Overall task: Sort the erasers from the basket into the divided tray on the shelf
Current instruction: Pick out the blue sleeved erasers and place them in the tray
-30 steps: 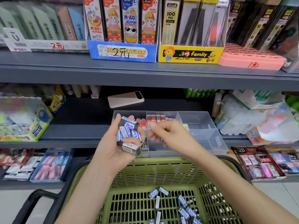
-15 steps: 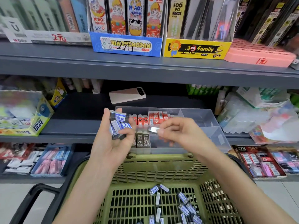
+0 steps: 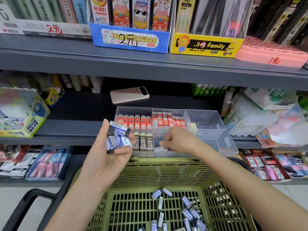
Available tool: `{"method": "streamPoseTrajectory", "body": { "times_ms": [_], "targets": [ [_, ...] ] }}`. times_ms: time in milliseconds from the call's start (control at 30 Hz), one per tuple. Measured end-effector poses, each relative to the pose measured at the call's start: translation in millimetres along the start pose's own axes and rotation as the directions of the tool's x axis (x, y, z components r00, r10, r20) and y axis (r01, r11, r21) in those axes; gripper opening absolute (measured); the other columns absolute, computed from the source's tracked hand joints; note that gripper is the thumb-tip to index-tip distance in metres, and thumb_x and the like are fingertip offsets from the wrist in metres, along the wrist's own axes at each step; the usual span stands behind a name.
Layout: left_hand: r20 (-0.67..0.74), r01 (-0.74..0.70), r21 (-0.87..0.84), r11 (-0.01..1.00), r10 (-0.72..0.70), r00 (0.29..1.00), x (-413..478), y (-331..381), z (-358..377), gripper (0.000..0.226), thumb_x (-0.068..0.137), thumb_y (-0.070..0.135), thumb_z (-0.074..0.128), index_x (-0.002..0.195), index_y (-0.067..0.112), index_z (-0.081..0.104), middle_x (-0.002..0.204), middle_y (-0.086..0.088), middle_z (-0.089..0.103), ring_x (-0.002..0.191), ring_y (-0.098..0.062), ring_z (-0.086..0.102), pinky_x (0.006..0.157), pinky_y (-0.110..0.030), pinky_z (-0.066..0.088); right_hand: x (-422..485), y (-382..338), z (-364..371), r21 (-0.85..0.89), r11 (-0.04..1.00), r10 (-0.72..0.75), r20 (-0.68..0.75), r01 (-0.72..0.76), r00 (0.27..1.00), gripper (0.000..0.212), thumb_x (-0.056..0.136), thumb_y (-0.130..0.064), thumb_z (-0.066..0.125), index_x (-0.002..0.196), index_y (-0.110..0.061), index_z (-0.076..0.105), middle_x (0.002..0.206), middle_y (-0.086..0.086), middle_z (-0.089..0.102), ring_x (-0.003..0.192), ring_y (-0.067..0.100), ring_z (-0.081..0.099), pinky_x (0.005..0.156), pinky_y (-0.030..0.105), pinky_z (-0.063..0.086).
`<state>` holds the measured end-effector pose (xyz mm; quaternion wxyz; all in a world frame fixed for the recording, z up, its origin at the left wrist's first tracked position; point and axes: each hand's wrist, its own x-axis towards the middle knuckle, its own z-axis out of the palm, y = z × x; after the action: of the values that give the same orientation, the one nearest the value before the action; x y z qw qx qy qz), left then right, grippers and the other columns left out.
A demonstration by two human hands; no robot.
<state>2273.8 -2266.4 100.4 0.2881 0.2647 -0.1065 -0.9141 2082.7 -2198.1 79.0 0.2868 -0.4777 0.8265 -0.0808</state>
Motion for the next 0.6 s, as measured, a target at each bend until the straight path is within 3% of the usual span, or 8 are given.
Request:
{"method": "streamPoseTrajectory", "body": {
  "times_ms": [100,233,333,400,500,567,600],
  "targets": [
    [0.011,0.006,0.011,1.000,-0.006,1.000,1,0,-2,0.035,0.076,0.042,0.062,0.067,0.010,0.075,0.081,-0.006,0.063,0.064,-0.015,0.061,0.035,-0.010,0.034,1,3,3,0.060,0.995,-0.072,-0.040,0.074,0.997,0.010,0.084,-0.016,0.067,0.084,-0.009,0.075,0.084,0.000,0.072,0.069,0.004,0.057,0.073,0.021,0.046],
    [-0.009,0.021,-0.003,1.000,-0.021,1.000,1,-2,0,0.033,0.071,0.041,0.066,0.072,0.009,0.076,0.084,-0.007,0.063,0.064,-0.016,0.061,0.035,-0.011,0.035,0,4,2,0.101,0.986,-0.130,-0.019,0.131,0.991,0.010,0.084,-0.010,0.066,0.088,-0.009,0.075,0.091,0.001,0.073,0.067,-0.005,0.055,0.072,0.016,0.044],
    [-0.017,0.033,-0.026,0.999,-0.034,0.999,1,-6,4,0.035,0.068,0.038,0.070,0.079,0.005,0.073,0.083,-0.008,0.062,0.064,-0.018,0.061,0.034,-0.012,0.035,-7,0,-2,0.003,0.988,-0.151,-0.105,0.152,0.983,0.017,0.089,-0.018,0.061,0.085,-0.008,0.074,0.085,0.003,0.072,0.067,0.005,0.056,0.070,0.021,0.043],
    [-0.024,0.033,-0.022,0.999,-0.034,0.999,2,-7,5,0.034,0.066,0.037,0.071,0.077,0.005,0.074,0.083,-0.009,0.062,0.064,-0.018,0.061,0.034,-0.013,0.035,-18,-9,-2,-0.026,0.971,-0.231,-0.345,0.236,0.910,0.026,0.091,-0.028,0.057,0.075,-0.012,0.070,0.071,0.003,0.067,0.065,0.013,0.054,0.063,0.026,0.041],
    [0.007,0.018,0.031,0.999,-0.018,1.000,1,-10,6,0.043,0.071,0.039,0.068,0.098,0.005,0.069,0.092,-0.012,0.065,0.063,-0.014,0.058,0.037,-0.013,0.036,-44,-39,3,0.222,0.808,-0.341,-0.579,0.546,0.741,0.012,0.085,-0.031,0.065,0.086,-0.022,0.072,0.067,-0.009,0.059,0.061,0.005,0.049,0.057,0.017,0.039],
    [0.047,-0.003,0.107,0.994,-0.002,0.999,0,-13,5,0.054,0.077,0.042,0.064,0.114,0.004,0.062,0.091,-0.013,0.065,0.060,-0.010,0.056,0.040,-0.013,0.041,-55,-57,10,0.116,0.780,-0.417,-0.637,0.615,0.649,0.021,0.079,-0.030,0.070,0.097,-0.020,0.072,0.070,-0.011,0.049,0.064,0.001,0.044,0.062,0.016,0.037],
    [0.058,-0.016,0.152,0.988,0.007,0.998,0,-15,4,0.053,0.078,0.044,0.062,0.112,0.003,0.065,0.087,-0.012,0.065,0.059,-0.010,0.057,0.042,-0.015,0.044,-57,-64,14,0.053,0.789,-0.441,-0.646,0.612,0.624,0.027,0.078,-0.030,0.070,0.103,-0.019,0.071,0.073,-0.011,0.046,0.067,0.002,0.043,0.064,0.019,0.039]
  ]
}}
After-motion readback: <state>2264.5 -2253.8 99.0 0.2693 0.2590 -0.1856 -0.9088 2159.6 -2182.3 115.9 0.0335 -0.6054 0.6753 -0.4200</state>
